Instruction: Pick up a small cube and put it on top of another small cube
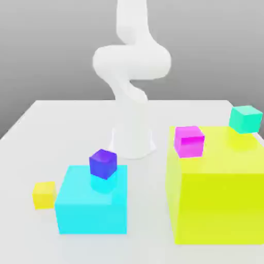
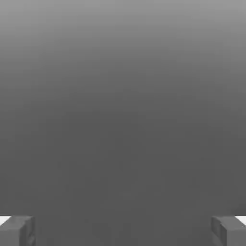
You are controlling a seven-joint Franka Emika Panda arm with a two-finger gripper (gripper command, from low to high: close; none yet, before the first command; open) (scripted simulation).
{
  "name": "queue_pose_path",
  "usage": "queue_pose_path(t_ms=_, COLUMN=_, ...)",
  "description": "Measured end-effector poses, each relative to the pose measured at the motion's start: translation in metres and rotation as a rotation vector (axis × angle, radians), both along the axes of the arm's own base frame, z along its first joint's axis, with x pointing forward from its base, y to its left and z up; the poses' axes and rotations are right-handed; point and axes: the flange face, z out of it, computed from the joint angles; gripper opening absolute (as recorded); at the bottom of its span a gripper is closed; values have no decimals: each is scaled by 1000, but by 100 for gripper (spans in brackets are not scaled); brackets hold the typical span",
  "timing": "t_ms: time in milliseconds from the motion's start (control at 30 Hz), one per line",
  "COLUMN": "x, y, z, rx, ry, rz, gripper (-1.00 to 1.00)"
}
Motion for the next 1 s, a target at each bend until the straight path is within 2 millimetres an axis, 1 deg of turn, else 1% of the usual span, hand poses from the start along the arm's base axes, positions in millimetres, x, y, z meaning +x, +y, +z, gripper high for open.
queue_pose_path(t_ms=67, x=24, y=-29, z=-49, rx=47, ry=71, rz=-124, gripper=0)
queue_pose_path(t_ms=133, x=38, y=-57, z=-96, rx=92, ry=134, rz=-241, gripper=0)
queue_pose_path(t_ms=200, x=45, y=-86, z=-143, rx=137, ry=194, rz=-356, gripper=0)
queue_pose_path(t_ms=300, x=42, y=-128, z=-213, rx=207, ry=278, rz=-531, gripper=0)
queue_pose_path(t_ms=367, x=32, y=-154, z=-260, rx=256, ry=332, rz=-649, gripper=0)
queue_pose_path(t_ms=467, x=6, y=-186, z=-328, rx=332, ry=411, rz=-827, gripper=0)
queue_pose_path(t_ms=567, x=-31, y=-210, z=-391, rx=411, ry=485, rz=-1007, gripper=0)
queue_pose_path(t_ms=600, x=-49, y=-221, z=-411, rx=443, ry=507, rz=-1083, gripper=0)
queue_pose_path(t_ms=633, x=-63, y=-223, z=-431, rx=469, ry=532, rz=-1138, gripper=0)
queue_pose_path(t_ms=667, x=-76, y=-226, z=-448, rx=494, ry=552, rz=-1192, gripper=0)
queue_pose_path(t_ms=700, x=-81, y=-225, z=-461, rx=503, ry=563, rz=-1211, gripper=0)
queue_pose_path(t_ms=867, x=-85, y=-224, z=-514, rx=510, ry=575, rz=-1229, gripper=0)
queue_pose_path(t_ms=900, x=-85, y=-223, z=-523, rx=510, ry=575, rz=-1229, gripper=-100)
queue_pose_path(t_ms=1000, x=-85, y=-223, z=-523, rx=510, ry=574, rz=-1229, gripper=-100)
